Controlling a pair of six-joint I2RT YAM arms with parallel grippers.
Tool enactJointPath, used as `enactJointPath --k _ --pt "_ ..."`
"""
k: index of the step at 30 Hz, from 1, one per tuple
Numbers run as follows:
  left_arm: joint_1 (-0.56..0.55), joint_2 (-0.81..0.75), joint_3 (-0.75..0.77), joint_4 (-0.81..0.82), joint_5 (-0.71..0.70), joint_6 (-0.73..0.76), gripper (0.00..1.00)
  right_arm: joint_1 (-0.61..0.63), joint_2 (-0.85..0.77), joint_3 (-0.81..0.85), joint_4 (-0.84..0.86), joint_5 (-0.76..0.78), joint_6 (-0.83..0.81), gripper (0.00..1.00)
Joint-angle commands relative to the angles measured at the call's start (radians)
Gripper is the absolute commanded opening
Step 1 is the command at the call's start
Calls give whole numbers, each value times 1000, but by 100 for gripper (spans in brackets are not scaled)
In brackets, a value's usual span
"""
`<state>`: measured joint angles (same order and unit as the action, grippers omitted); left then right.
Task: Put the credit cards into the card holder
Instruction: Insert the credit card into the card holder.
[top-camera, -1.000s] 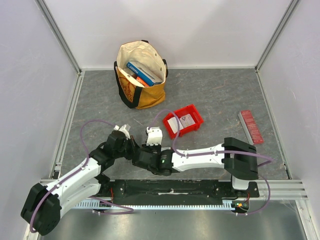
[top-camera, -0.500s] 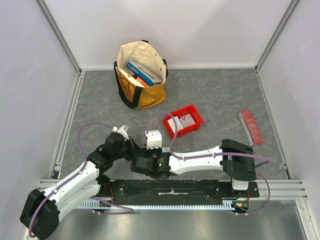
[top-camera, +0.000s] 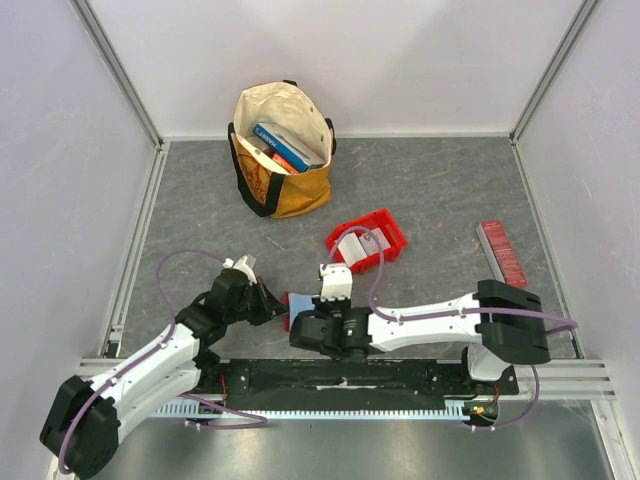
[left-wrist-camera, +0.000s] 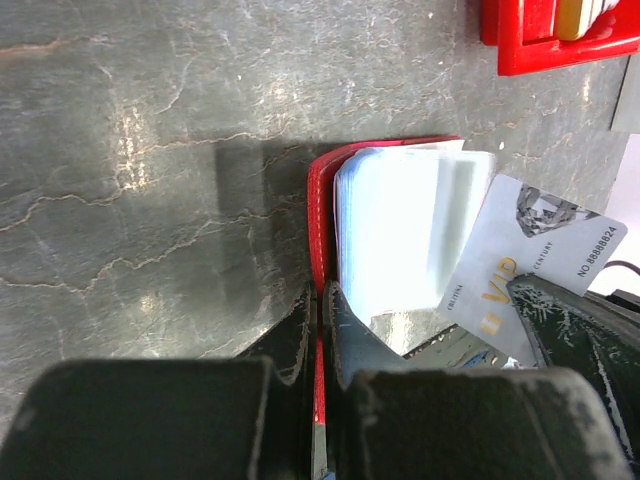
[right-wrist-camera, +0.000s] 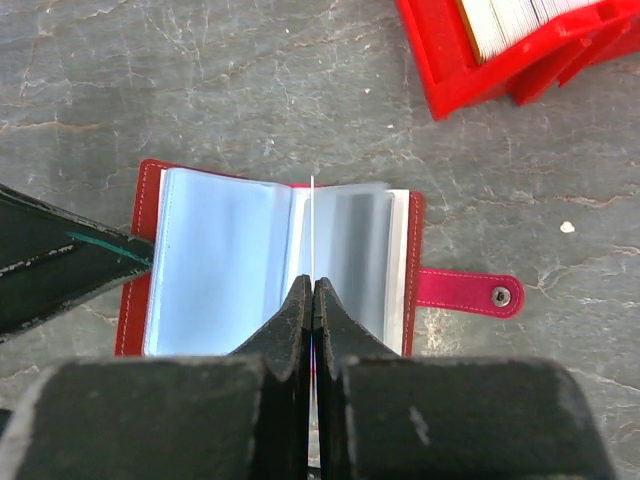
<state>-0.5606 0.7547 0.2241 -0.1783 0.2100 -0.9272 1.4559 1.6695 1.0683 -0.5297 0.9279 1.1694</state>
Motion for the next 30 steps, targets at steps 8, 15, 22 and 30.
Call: enactJointPath --k 8,15,22,30 --pt "-2 24 -72 89 -6 -33 2 -144 -284 -398 635 -385 -106 0" --pt "-1 41 -95 125 -9 -48 2 -210 -251 -462 807 -504 -86 0" --pt "-1 57 -98 131 -17 -61 2 -220 -191 -485 843 -525 -25 0" --pt "-2 40 -108 123 -23 -73 2 -220 -221 -559 889 -489 21 0"
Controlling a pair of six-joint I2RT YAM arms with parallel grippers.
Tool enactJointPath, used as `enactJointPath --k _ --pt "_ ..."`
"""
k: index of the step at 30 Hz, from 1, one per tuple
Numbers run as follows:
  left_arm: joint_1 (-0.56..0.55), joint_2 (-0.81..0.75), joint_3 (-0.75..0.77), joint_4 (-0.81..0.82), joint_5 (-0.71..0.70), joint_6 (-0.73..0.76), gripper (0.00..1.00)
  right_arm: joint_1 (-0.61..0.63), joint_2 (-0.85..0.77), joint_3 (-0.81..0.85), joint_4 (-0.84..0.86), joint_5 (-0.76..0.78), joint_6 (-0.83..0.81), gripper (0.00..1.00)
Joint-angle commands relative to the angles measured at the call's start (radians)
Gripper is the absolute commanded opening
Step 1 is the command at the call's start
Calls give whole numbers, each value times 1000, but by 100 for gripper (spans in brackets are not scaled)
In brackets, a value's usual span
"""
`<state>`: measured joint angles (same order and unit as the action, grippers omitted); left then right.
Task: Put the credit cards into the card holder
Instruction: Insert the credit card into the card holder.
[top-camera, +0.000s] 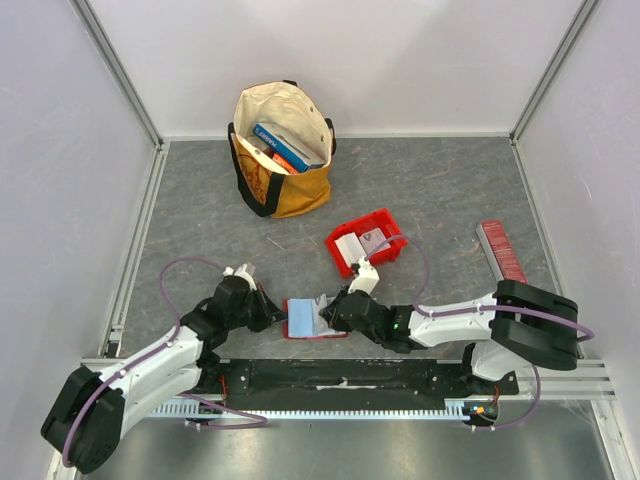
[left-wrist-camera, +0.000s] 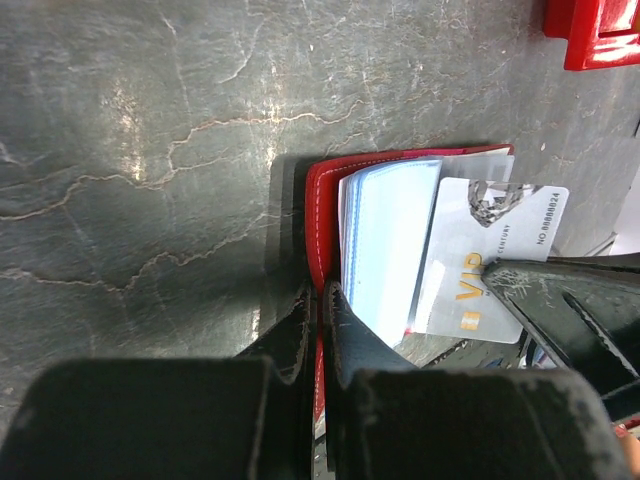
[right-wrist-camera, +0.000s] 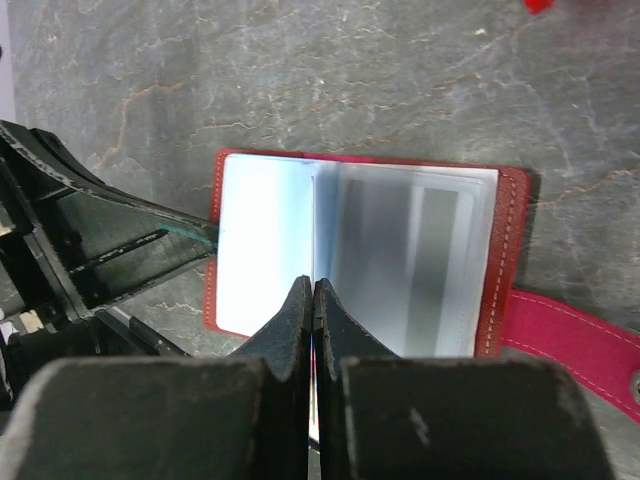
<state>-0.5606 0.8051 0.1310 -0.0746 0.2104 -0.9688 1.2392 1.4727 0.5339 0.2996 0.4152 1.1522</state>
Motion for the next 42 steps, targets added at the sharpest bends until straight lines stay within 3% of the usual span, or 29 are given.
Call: enactJointPath --k 1,20,31,42 --pt "-2 -11 -16 18 -22 -31 2 -3 -28 -31 64 28 43 0" --pt "-1 -6 -14 25 -16 -41 2 -3 51 -75 177 -4 99 0" --pt "-1 -14 -13 21 -23 -42 2 -4 -68 -123 130 80 90 0" --pt "-2 -15 -14 27 -20 -42 2 -4 32 -91 180 17 89 0"
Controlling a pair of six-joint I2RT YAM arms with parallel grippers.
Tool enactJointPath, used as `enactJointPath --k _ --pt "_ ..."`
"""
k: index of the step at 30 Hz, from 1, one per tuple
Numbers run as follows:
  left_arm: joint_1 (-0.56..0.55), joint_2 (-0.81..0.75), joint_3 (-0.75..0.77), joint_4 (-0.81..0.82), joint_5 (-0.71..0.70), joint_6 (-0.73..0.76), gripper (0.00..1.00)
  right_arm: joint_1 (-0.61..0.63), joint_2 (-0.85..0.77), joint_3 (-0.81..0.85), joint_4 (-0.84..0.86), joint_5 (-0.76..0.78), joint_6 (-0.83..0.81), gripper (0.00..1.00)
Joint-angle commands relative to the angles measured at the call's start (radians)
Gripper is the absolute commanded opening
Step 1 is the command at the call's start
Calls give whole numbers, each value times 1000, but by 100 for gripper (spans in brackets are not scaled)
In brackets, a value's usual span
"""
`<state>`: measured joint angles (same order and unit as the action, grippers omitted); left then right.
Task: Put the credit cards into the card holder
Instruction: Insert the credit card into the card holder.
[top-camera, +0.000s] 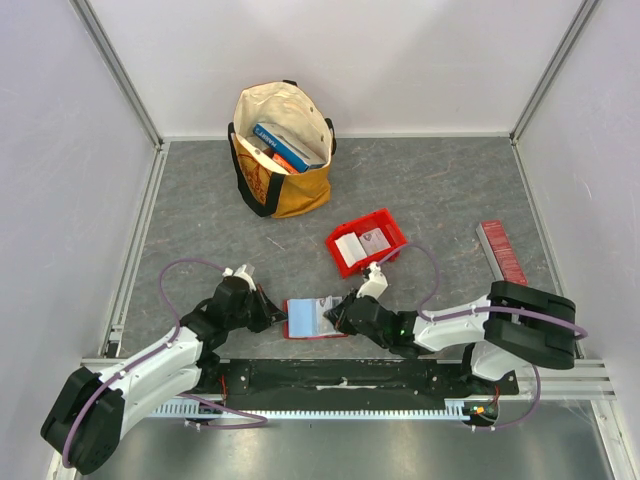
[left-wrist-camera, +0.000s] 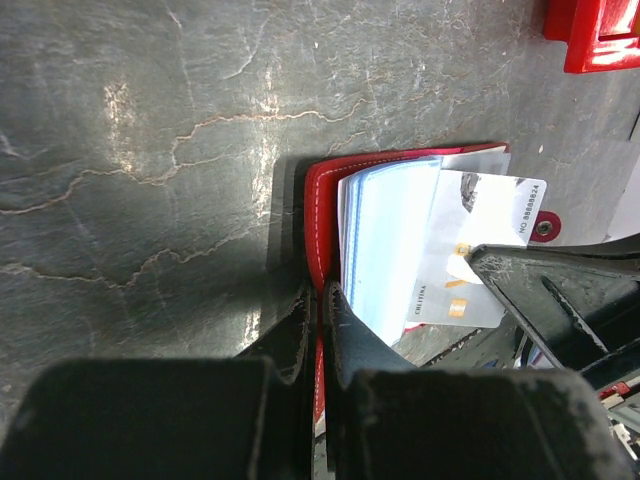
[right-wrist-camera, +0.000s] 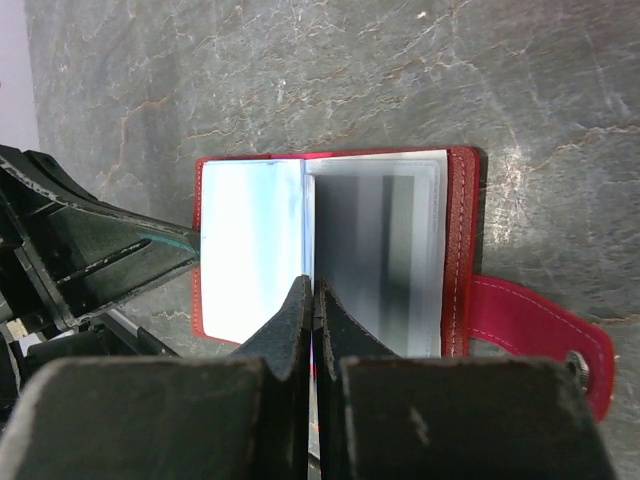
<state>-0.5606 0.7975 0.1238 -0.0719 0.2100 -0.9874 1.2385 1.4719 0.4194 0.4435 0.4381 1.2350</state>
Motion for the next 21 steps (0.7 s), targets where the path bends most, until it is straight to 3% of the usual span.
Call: enactJointPath --k 1,12,21 --pt "-1 -4 -9 24 -20 -23 2 -5 41 25 40 -9 6 0" --pt "-2 0 -12 31 -21 -26 2 -5 45 1 152 -36 -12 0" --pt "-1 0 -10 21 -26 -23 2 -5 -25 -17 89 33 -6 0"
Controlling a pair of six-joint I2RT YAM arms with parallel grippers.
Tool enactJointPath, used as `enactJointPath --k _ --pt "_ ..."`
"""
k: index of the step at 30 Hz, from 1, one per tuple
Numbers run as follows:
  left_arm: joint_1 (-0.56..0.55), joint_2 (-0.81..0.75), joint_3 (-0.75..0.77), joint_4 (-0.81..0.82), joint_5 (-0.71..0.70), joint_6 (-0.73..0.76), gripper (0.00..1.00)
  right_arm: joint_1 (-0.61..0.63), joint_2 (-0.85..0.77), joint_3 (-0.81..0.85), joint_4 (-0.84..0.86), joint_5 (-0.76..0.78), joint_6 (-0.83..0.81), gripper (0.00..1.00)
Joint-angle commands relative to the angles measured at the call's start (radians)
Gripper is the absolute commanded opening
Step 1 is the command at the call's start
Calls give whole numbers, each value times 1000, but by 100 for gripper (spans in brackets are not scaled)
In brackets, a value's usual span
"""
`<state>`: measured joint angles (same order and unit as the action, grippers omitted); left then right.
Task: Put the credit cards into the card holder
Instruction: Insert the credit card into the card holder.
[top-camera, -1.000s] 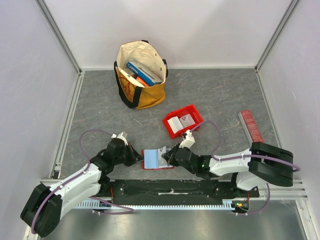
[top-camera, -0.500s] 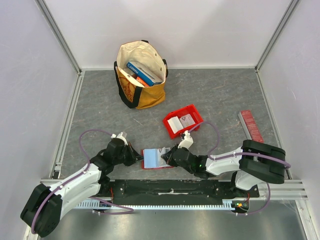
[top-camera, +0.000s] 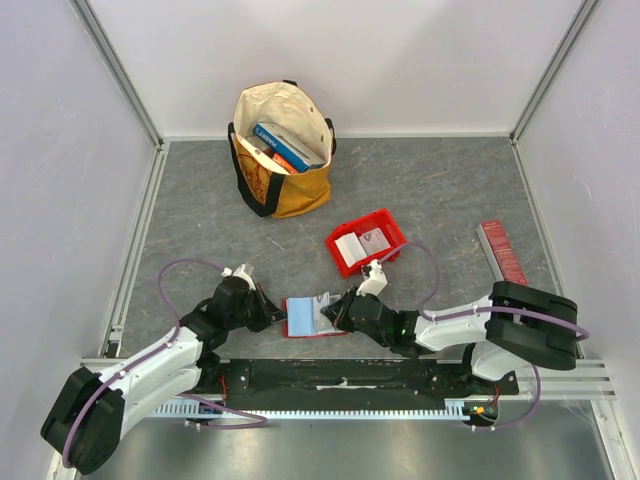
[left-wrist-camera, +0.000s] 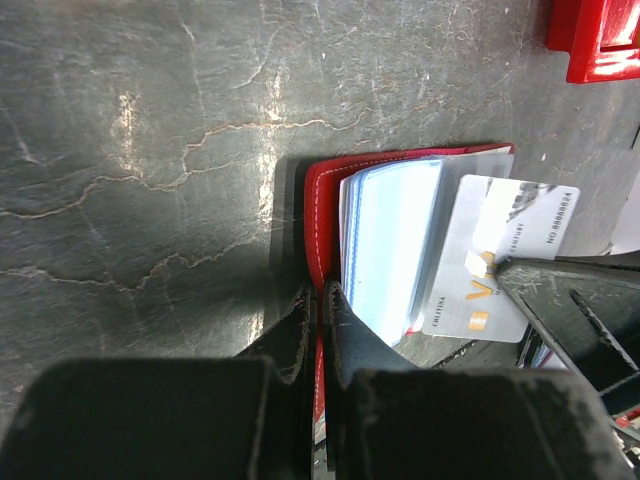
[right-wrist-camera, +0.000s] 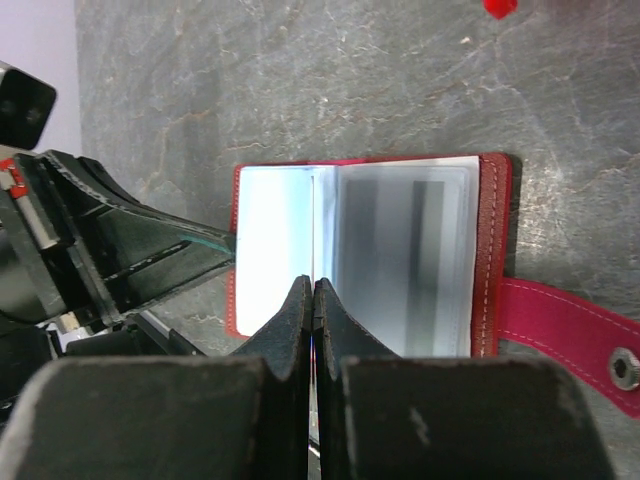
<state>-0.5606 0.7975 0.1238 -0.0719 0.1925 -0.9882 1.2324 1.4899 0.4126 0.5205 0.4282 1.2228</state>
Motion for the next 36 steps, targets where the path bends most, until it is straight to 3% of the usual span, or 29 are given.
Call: enactJointPath --k 1,27,36 --pt "-2 -3 -9 21 -8 -23 2 1 -45 -12 9 43 6 0" --pt "-1 5 -10 31 -2 -23 2 -8 112 18 108 -66 29 0" --pt "-2 5 -10 32 1 -23 2 -36 178 -8 217 -106 64 0"
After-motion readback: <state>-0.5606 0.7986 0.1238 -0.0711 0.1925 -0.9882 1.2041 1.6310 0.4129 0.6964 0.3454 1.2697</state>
